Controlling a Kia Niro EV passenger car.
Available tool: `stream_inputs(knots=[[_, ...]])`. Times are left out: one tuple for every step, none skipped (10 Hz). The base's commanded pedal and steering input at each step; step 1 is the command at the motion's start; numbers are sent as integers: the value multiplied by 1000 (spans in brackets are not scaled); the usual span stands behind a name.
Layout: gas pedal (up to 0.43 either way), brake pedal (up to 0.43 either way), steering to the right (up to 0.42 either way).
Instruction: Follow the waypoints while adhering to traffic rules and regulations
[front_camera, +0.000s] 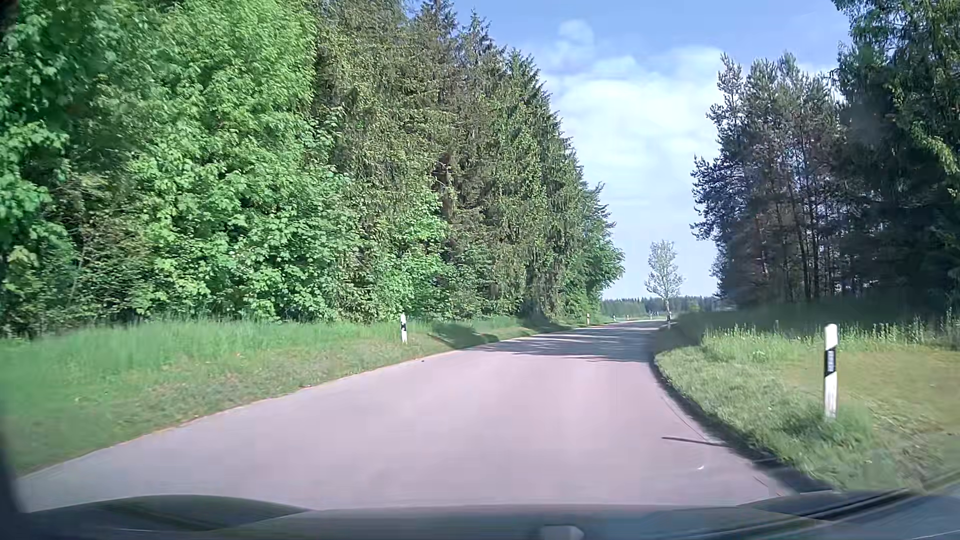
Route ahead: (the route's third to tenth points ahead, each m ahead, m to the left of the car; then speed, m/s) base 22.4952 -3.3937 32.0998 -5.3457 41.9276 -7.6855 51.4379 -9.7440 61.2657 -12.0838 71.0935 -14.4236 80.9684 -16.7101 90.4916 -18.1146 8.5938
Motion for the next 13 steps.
stream_inputs(knots=[[169,0,42],[169,0,42],[169,0,42],[169,0,42],[169,0,43],[169,0,44],[169,0,46],[169,0,49],[169,0,50],[169,0,51],[169,0,53],[169,0,55],[169,0,56]])
